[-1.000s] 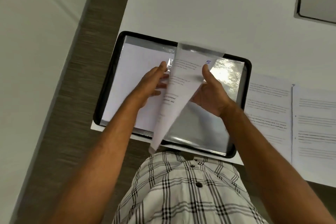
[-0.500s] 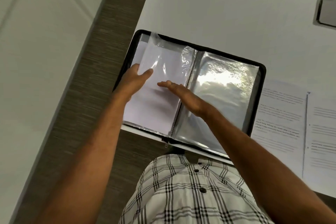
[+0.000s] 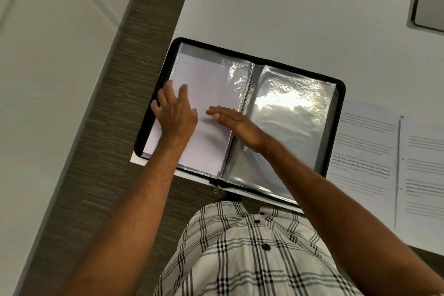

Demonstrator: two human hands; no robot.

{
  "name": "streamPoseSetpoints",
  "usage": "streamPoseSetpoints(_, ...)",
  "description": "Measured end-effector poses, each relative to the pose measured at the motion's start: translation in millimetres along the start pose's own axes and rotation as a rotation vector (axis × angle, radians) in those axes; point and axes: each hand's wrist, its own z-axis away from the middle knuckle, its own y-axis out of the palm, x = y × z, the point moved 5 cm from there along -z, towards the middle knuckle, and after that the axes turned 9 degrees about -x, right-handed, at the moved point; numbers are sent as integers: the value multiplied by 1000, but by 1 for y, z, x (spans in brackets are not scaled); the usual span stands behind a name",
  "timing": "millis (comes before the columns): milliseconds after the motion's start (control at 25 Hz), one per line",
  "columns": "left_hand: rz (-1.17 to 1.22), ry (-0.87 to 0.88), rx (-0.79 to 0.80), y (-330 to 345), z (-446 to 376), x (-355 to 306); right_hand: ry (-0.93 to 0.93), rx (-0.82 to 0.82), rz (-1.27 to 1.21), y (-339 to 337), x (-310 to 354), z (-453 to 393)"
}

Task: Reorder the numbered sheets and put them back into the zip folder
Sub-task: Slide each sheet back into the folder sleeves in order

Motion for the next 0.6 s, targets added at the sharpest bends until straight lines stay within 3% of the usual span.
streamPoseSetpoints(160, 188, 219, 123, 9, 18, -41, -89, -306, -154, -34, -6, 7)
streamPoseSetpoints(320, 382, 357, 153, 8, 27, -111, -66, -548, -80, -91, -32, 39)
streamPoseSetpoints(600, 498, 526, 244, 16, 44, -261, 52, -921, 33, -221, -92, 132)
